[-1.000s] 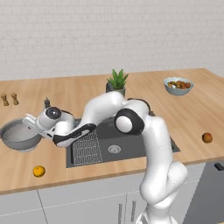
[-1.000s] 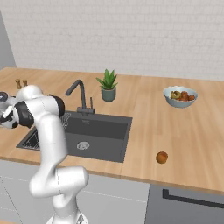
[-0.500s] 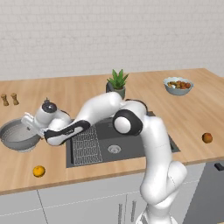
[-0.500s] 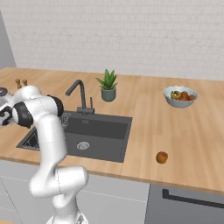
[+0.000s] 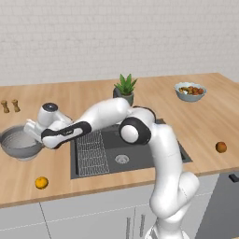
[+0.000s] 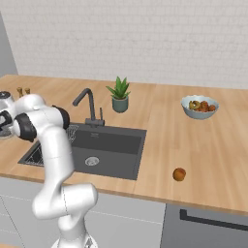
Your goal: Put the colander in the sink, put the peach, tangerine in the colander, and turn on the sink faucet and pour water over the colander.
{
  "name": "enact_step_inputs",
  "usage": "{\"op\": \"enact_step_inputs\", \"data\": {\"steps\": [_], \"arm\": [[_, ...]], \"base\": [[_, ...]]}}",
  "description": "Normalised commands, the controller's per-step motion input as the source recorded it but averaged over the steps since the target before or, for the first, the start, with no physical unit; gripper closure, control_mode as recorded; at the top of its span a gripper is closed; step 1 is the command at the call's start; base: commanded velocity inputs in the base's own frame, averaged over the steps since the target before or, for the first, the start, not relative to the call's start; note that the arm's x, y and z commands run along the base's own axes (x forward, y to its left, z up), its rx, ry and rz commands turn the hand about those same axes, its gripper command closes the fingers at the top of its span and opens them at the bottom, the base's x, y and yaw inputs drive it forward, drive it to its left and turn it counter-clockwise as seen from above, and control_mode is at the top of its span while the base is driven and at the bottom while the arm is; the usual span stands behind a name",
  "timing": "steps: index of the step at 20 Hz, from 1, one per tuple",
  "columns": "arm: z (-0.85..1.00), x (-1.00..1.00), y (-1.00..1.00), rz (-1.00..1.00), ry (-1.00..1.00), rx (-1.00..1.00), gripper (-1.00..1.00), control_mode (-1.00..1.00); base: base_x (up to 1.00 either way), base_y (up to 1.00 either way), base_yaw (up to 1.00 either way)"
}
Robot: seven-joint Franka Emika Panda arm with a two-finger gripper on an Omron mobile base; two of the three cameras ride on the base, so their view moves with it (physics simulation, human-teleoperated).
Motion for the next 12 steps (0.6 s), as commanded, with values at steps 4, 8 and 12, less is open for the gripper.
{"op": "enact_step_inputs", "data": {"steps": [4, 8, 12], "arm": [[-0.13, -0.45, -0.27, -0.06, 0.0, -0.05, 1.0, -1.0], [0.01, -0.73, -0.48, -0.09, -0.02, -0.01, 1.0, -1.0], [0.38, -0.74, -0.79, -0.11, -0.06, 0.0, 1.0, -1.0]], "base": [[0.0, 0.0, 0.0], [0.0, 0.0, 0.0], [0.0, 0.0, 0.0]]}}
